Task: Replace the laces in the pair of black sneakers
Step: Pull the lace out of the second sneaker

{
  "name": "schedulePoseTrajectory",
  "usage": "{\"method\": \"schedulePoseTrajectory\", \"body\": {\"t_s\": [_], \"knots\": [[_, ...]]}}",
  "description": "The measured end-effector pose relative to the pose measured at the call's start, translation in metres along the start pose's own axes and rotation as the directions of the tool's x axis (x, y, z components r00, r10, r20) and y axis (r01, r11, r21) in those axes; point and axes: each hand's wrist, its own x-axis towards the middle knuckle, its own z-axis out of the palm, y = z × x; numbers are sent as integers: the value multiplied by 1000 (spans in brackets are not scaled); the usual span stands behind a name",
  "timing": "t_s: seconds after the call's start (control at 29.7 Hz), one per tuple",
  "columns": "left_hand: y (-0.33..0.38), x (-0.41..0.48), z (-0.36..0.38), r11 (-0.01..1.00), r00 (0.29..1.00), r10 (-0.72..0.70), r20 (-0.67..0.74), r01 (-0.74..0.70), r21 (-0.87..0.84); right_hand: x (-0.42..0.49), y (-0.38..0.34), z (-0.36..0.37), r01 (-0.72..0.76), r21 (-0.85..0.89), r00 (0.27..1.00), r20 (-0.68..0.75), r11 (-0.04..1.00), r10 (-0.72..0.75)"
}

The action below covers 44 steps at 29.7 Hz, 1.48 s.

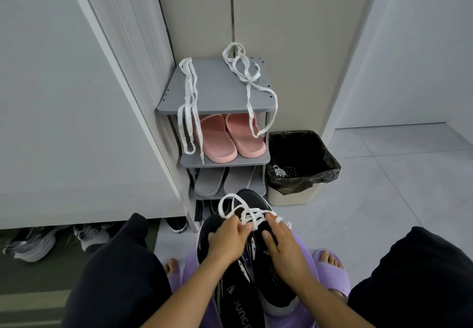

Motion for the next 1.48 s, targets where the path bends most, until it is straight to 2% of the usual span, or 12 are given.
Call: {"method": "schedulePoseTrajectory", "body": {"t_s": [0.07,0.13,0.24,0.3,0.4,0.51,0.61,0.74,0.94,1.05,1.28,1.48], "knots": [[2,2,4,997,993,74,-90,-77,-30,0,0,0,6,-8,1000,-7,1000,-6],[7,3,-8,946,966,112,-234,-175,-273,0,-1,-1,7,-11,1000,-10,1000,-7],[16,4,-46,786,872,-23,-488,-286,-548,-1,-2,-3,5,7,1000,-9,1000,-4],[13,5,-58,760,908,-30,-418,-251,-599,-2,-3,-4,7,3,1000,-10,1000,-7],[5,1,-32,965,998,-39,-39,28,-261,-2,-4,-3,16,-26,1000,-10,1000,-16],[-3,-1,4,999,999,42,-13,-42,-3,-1,-4,-1,0,-35,1000,-6,999,0],[10,-4,-13,943,960,81,-267,-161,-293,-1,-2,-1,-13,-31,1000,-9,999,12],[18,-3,-70,700,883,-82,-463,-280,-657,-2,-2,-2,-21,-17,1000,-5,1000,21],[10,-7,-17,975,997,-69,43,76,-207,-1,-3,-2,-25,-11,1000,9,1000,25],[-1,-1,3,994,998,-39,-44,34,-106,-1,-3,-1,-26,-15,1000,8,1000,26],[13,6,-46,849,916,-73,-394,-150,-507,-4,-6,-5,-14,34,1000,-13,999,14],[1,1,-10,996,996,82,18,-81,-23,-4,-7,-4,-25,4,1000,-3,1000,25]]}}
